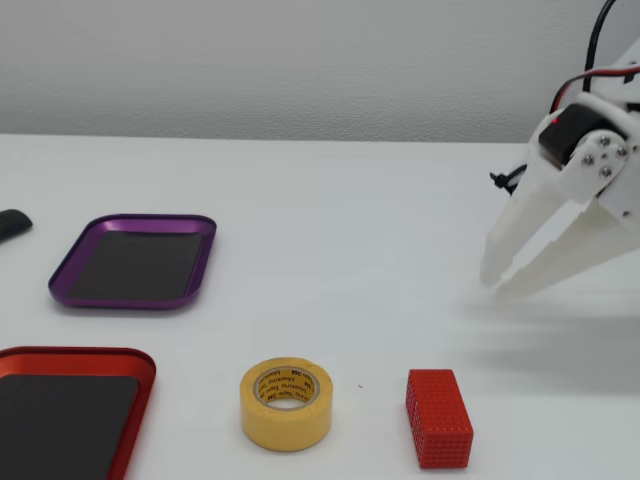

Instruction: Grasp a red block and put it in the left red dish.

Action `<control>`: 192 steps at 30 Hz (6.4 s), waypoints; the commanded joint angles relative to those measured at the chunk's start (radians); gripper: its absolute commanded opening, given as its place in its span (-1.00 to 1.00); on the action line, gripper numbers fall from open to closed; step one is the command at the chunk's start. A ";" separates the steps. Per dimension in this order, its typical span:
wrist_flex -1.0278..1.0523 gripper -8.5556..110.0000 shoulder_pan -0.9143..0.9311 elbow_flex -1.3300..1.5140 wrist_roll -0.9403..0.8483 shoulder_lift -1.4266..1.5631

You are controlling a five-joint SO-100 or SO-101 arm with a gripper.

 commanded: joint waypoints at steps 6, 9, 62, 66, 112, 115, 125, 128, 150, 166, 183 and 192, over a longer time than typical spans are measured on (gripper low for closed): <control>0.052 -0.86 -0.008 -0.531 -0.006 -0.672; 0.133 -0.80 -0.038 -0.727 -0.006 -0.908; -0.367 -0.42 -0.353 -0.515 0.075 -1.341; -0.390 -0.61 -0.347 -0.514 0.074 -1.358; -1.045 -0.86 -0.328 -0.882 -0.374 -1.562; -1.045 -0.86 -0.302 -0.986 -0.373 -1.695; -1.034 -0.86 -0.259 -1.293 -0.374 -2.010; -1.032 -0.86 -0.224 -1.379 -0.374 -2.085; -0.623 -0.54 -0.218 -1.459 -0.371 -1.999; 0.005 -0.54 -0.232 -1.442 -0.371 -1.411; 0.049 -0.55 -0.052 -0.630 -0.313 -0.531; -0.229 -0.55 -0.048 -0.041 -0.313 0.028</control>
